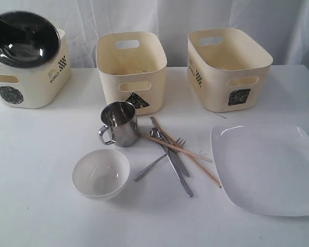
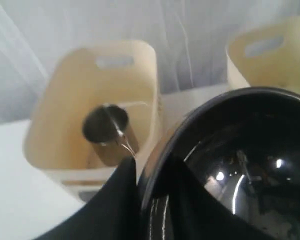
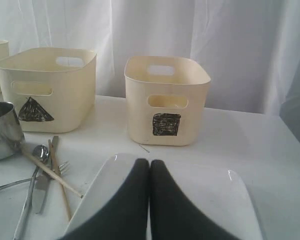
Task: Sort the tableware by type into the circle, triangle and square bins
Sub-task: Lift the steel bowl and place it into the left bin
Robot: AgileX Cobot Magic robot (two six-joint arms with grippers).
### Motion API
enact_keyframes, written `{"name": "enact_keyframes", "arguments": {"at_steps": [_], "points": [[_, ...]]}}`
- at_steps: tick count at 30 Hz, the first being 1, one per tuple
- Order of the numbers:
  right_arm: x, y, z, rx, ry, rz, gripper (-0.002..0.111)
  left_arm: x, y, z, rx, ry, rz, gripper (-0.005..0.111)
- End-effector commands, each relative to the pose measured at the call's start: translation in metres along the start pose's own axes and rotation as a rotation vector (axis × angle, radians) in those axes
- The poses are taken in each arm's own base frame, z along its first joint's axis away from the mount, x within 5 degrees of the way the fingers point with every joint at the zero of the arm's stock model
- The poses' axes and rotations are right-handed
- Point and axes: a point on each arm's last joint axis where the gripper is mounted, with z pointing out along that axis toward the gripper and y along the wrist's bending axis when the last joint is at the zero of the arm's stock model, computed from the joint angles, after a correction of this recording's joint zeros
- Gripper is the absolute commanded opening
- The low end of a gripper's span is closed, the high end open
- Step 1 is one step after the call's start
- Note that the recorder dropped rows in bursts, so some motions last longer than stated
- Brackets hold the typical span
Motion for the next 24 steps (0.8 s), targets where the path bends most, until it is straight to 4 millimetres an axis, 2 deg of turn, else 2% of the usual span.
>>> {"name": "enact_keyframes", "arguments": {"at_steps": [1,5,10,17,21,24], "points": [[0.000,-0.001,0.000,0.010,-0.010,-0.002,0.000,-0.026,0.029,0.014,-0.078,-0.089,0.039,0.000],[0.000,-0.001,0.000,0.010,-0.010,-0.002,0.000,-0.029,0.052,0.054,-0.118,-0.091,0.022,0.003],[0.000,-0.001,0.000,0.010,-0.010,-0.002,0.000,-0.023,0.072,0.107,-0.139,-0.089,0.005,0.016],[0.000,-0.001,0.000,0.010,-0.010,-0.002,0.000,-0.004,0.084,0.171,-0.120,-0.105,-0.077,0.029],[0.000,-0.001,0.000,0.010,-0.010,-0.002,0.000,0.010,0.087,0.197,-0.104,-0.110,-0.149,0.036],[0.000,-0.001,0.000,0.010,-0.010,-0.002,0.000,0.018,0.087,0.206,-0.099,-0.096,-0.197,0.041]]}}
